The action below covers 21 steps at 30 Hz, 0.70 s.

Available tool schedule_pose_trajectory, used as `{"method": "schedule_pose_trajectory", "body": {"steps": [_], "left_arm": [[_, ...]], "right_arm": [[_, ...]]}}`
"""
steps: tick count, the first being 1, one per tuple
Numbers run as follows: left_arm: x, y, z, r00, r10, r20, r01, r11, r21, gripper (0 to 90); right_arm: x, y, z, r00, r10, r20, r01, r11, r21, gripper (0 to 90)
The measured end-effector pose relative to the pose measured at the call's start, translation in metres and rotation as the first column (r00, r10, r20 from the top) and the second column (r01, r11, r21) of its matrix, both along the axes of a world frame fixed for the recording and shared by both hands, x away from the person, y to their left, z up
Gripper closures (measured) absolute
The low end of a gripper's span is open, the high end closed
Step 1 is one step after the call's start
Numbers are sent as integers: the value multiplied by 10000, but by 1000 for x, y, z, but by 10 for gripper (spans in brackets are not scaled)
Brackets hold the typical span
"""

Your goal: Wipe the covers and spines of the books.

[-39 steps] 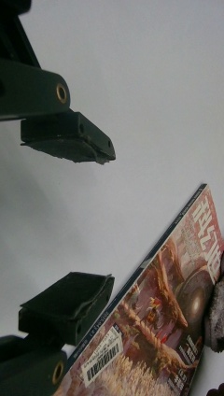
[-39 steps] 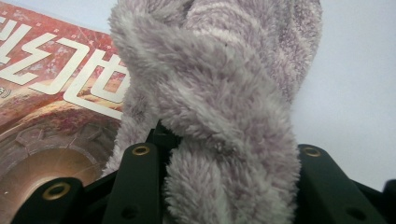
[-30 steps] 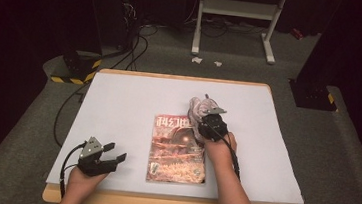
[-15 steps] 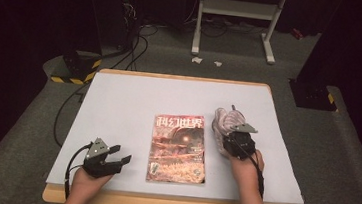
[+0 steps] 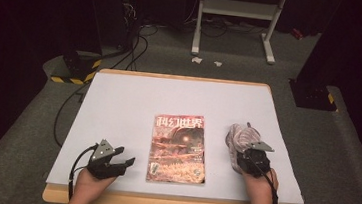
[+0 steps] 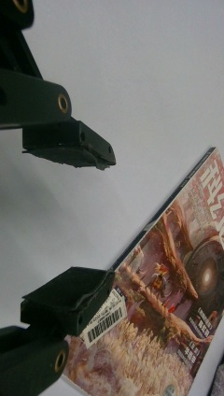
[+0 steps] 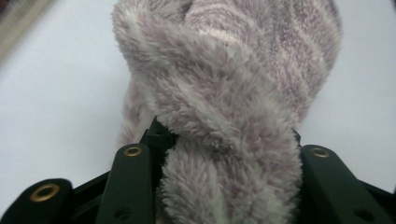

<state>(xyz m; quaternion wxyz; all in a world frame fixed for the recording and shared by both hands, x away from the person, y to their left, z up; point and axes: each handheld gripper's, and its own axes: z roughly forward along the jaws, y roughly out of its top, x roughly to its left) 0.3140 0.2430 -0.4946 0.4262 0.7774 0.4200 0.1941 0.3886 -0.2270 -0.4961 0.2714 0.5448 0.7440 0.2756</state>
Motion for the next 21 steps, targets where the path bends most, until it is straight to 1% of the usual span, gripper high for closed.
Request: {"method": "schedule_pose_trajectory", "body": {"steps": [1, 2, 5, 10, 13, 15, 17, 18, 21], "left_arm": [[0, 0, 0, 10000, -18, -40, 18, 10000, -27, 382], [0, 0, -1, 10000, -23, -67, 22, 10000, -61, 381], [-1, -1, -1, 9999, -60, -104, 61, 10000, 35, 381], [-1, -2, -1, 9999, -100, -118, 100, 9999, 14, 379], [-1, -2, -1, 9999, -81, -107, 80, 10000, -46, 376], [-1, -1, -1, 9999, -89, -124, 88, 9999, -110, 372], [0, -1, -1, 9998, -100, -153, 99, 9999, -91, 368], [0, -1, -1, 9998, -105, -151, 104, 9999, -76, 367], [0, -2, -1, 9998, -113, -162, 111, 9999, -88, 367]], "right_arm": [[0, -2, -1, 10000, -6, 37, 6, 9998, 220, 544], [0, -3, -1, 10000, 20, 33, -20, 9996, 279, 544], [0, -2, -1, 10000, 28, 69, -29, 9997, 231, 538], [-1, -3, -2, 9999, -34, 159, 30, 9996, 292, 502], [-1, -2, 1, 9998, -40, 194, 34, 9996, 277, 415], [-2, -2, 4, 9997, -14, 224, 6, 9993, 368, 356], [-3, -2, 10, 9993, 17, 387, -35, 9989, 469, 314], [-4, -2, 13, 9985, 41, 543, -66, 9989, 473, 288], [-9, 1, 24, 9964, 91, 841, -138, 9983, 559, 272]]}}
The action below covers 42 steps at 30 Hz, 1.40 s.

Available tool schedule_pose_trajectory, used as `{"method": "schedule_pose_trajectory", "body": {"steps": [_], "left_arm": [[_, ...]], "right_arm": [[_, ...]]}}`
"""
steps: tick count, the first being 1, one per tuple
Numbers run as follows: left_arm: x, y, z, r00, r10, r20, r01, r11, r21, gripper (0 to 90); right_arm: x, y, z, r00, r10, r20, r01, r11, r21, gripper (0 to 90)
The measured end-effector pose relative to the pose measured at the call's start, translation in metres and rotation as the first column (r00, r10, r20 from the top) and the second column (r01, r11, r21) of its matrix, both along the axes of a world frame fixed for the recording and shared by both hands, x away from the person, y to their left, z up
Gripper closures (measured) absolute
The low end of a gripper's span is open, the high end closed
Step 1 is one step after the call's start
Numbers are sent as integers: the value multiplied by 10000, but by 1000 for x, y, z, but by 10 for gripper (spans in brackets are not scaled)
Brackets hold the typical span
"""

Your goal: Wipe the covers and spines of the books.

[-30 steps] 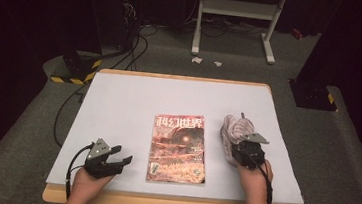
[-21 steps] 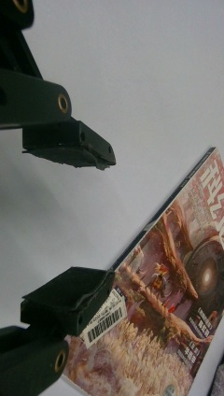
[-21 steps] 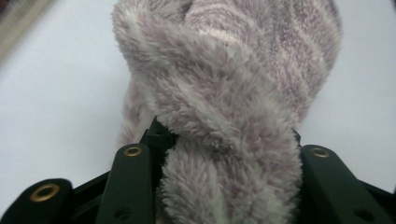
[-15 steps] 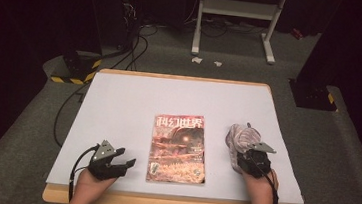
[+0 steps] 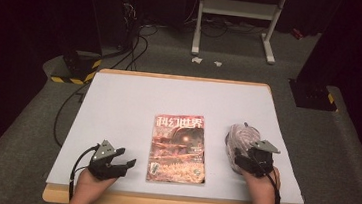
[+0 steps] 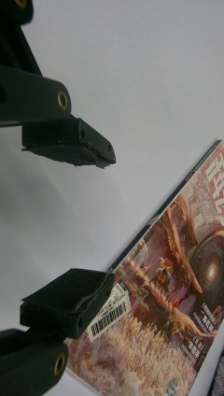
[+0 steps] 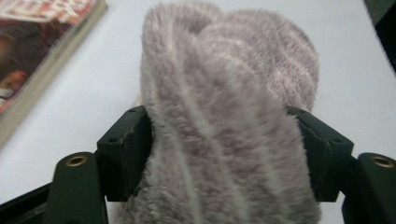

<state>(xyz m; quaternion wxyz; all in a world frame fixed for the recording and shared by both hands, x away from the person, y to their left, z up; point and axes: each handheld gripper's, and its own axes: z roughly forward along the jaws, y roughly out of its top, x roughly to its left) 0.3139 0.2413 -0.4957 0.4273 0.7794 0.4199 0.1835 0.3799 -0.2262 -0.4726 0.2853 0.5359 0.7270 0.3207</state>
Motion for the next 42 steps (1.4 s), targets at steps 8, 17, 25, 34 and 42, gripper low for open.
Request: {"method": "schedule_pose_trajectory", "body": {"steps": [8, 17, 25, 34, 42], "left_arm": [[-1, -9, 0, 9996, -229, -188, 230, 9997, 63, 363], [-3, -23, -2, 9973, -604, -427, 613, 9979, 203, 358], [-6, -35, -2, 9943, -930, -520, 946, 9951, 294, 358], [-5, -45, -4, 9908, -1184, -650, 1211, 9918, 397, 361], [-2, -52, -6, 9891, -1247, -783, 1284, 9907, 440, 361]], "right_arm": [[-14, 13, 25, 9960, 435, 777, -448, 9989, 156, 278], [-29, 35, 43, 9843, 985, 1468, -983, 9951, -91, 293], [-36, 52, 42, 9765, 1643, 1392, -1717, 9842, 431, 321], [-34, 88, 5, 9584, 2850, 160, -2854, 9561, 661, 372], [-34, 100, -16, 9442, 3226, -665, -3160, 9441, 935, 383]]}}
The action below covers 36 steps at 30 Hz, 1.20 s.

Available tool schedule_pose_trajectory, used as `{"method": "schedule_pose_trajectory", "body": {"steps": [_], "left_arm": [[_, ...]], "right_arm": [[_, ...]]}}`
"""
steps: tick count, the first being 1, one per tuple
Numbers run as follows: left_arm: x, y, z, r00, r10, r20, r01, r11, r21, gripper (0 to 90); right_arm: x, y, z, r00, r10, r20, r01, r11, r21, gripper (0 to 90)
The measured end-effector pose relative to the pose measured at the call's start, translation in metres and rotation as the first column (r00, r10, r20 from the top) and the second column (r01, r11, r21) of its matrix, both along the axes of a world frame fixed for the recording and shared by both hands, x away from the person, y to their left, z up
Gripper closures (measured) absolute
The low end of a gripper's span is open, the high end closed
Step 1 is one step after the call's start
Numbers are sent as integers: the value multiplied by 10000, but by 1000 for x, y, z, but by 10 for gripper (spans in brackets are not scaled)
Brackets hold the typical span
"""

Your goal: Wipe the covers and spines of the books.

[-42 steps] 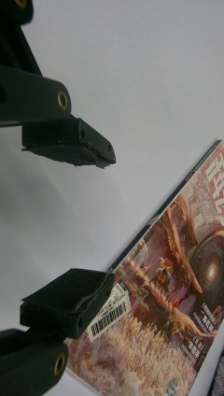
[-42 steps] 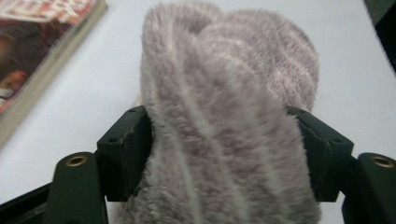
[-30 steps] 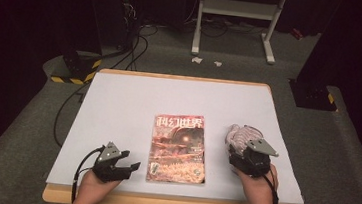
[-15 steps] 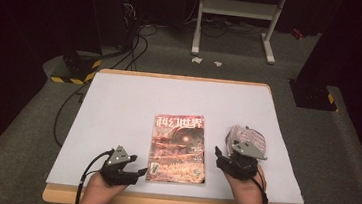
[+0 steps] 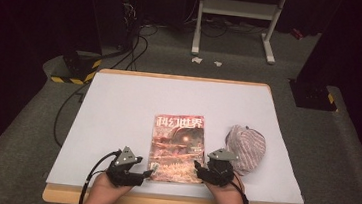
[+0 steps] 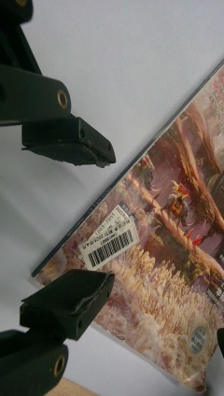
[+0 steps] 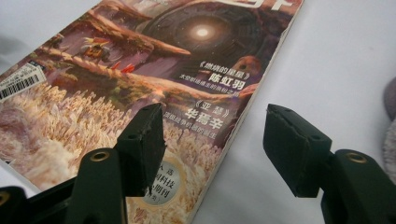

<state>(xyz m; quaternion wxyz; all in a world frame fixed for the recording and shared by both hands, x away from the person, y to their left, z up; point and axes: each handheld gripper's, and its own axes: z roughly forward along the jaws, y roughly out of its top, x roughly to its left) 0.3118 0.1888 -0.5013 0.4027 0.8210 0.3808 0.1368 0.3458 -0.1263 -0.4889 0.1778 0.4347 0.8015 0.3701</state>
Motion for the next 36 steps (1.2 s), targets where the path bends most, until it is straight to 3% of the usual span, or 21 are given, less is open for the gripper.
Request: {"method": "schedule_pose_trajectory", "body": {"steps": [12, 19, 31, 36], "left_arm": [[4, -8, -4, 9991, -184, -389, 182, 9998, -57, 364], [4, -13, -5, 9982, -355, -486, 348, 9993, -140, 368], [4, -16, -5, 9985, -259, -476, 253, 9996, -137, 404], [7, -10, -4, 9986, 36, -519, -43, 9999, -136, 421]], "right_arm": [[-2, 3, -11, 9986, 123, -508, -124, 9999, -22, 379], [-2, 1, -13, 9970, 175, -755, -152, 9994, 317, 394], [-5, 7, -12, 9979, 139, -640, -133, 9999, 105, 448], [-2, 14, -12, 9984, 70, -561, -66, 10000, 70, 453]]}}
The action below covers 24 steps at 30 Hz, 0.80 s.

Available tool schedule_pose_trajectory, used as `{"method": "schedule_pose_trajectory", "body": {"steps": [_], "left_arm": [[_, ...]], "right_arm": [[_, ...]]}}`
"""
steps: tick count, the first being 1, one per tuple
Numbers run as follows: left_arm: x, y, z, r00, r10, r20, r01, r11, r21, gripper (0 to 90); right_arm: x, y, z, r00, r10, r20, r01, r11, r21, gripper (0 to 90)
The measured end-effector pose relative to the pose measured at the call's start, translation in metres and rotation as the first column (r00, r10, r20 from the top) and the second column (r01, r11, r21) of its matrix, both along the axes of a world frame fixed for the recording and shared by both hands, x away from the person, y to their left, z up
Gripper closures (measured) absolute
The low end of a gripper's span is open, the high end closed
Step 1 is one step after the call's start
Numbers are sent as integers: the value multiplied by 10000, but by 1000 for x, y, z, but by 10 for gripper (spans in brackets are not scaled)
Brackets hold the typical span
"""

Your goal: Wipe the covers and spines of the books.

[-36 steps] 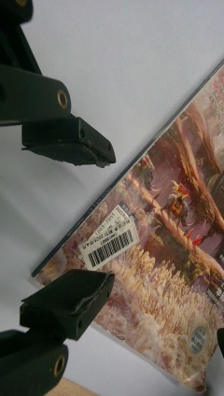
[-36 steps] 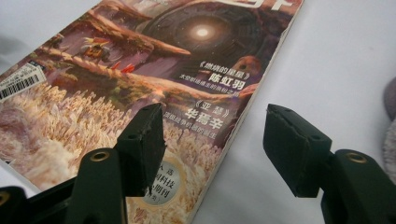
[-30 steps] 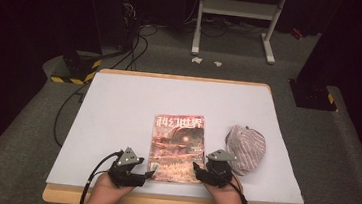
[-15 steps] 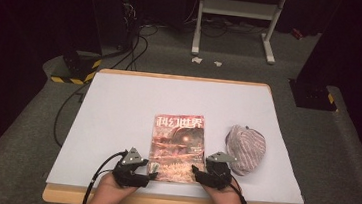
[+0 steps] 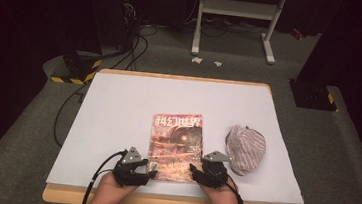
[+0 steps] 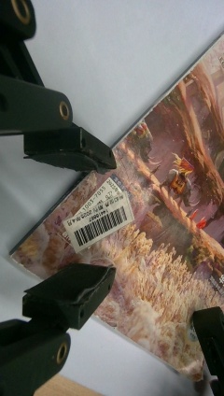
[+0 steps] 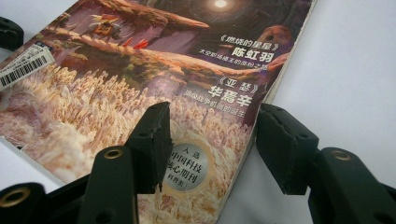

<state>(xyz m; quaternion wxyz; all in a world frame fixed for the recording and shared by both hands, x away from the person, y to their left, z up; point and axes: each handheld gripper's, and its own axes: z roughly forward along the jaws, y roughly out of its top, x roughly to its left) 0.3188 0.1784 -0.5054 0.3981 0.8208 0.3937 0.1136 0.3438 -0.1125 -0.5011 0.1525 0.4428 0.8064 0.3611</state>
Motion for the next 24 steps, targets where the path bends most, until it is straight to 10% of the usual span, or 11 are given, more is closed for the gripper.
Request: {"method": "schedule_pose_trajectory", "body": {"steps": [12, 24], "left_arm": [[20, 18, 1, 9955, 944, 93, -945, 9954, 168, 456], [16, 24, -2, 9893, 1458, 10, -1458, 9893, -34, 357]], "right_arm": [[15, 27, -3, 9992, -259, 301, 258, 9997, 33, 455], [3, 27, -2, 9982, 588, 122, -589, 9982, 64, 437]]}}
